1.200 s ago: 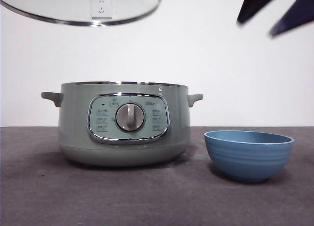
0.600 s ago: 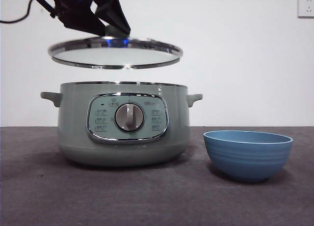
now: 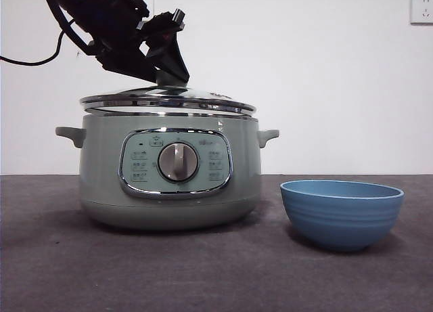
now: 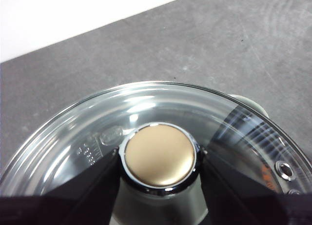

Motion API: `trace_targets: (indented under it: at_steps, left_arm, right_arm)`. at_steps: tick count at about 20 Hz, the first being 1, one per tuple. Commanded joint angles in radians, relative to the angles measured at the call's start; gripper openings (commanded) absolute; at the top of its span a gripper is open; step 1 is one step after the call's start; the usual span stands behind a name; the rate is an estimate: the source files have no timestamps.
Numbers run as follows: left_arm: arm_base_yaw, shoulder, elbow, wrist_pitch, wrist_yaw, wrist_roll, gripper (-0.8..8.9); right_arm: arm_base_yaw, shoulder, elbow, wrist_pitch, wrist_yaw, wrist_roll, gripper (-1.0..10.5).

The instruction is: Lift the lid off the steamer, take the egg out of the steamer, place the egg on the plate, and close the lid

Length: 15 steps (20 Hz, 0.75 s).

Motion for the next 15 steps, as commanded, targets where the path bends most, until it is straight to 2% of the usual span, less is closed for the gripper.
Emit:
trace_targets:
  at_steps: [1, 9, 15]
  left_arm:
    - [-0.003, -0.008, 0.007, 0.06, 0.005, 0.032, -0.08]
    - [-0.003, 0.056, 0.007, 0.059, 0.007, 0.03, -0.08]
    - [-0.003, 0.061, 0.007, -0.006, 0.007, 0.027, -0.08]
  right_arm:
    - [0.003, -0.003, -0.002, 0.002, -0.002, 0.01, 3.9]
    - [0.003, -0.003, -0.002, 0.002, -0.001, 0.018, 3.9]
    - [0.003, -0.003, -0.002, 0.002, -0.001, 0.017, 3.9]
